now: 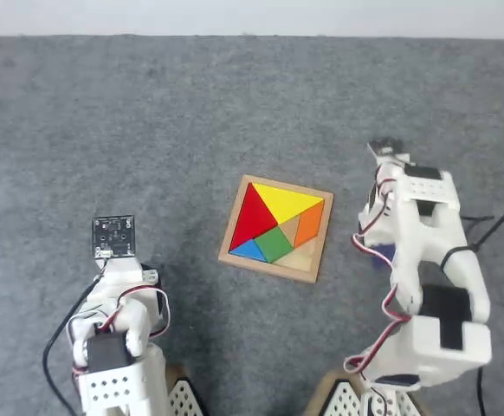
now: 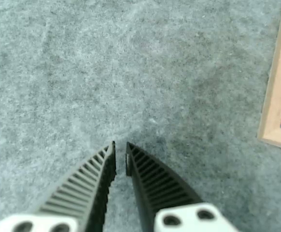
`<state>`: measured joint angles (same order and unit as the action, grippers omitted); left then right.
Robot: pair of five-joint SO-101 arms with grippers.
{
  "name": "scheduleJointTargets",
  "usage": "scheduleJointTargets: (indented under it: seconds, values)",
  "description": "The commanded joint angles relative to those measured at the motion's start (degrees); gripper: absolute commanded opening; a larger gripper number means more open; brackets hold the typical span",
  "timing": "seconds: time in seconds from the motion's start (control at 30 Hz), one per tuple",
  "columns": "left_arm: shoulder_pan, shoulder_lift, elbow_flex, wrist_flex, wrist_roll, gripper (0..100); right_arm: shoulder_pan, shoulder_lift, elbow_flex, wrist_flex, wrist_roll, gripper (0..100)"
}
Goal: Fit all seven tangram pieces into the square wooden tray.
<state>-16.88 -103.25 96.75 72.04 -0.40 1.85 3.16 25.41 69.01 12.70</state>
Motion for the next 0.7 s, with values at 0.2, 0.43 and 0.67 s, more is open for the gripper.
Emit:
scheduleJointTargets:
  seconds: [0.2, 0.43, 0.67]
  values:
    - [0.35, -0.97, -0.31, 0.18, -0.26, 4, -16.57, -7.69, -8.00, 12.53, -34.29, 10.1]
    - [0.35, -0.97, -0.31, 0.18, -0.26, 4, -28.79, -7.69, -9.23, 10.86, -61.98, 10.2]
    - [0.35, -0.97, -0.31, 0.18, -0.26, 4, -32.13, -7.16, -9.05, 4.26, -65.85, 10.6]
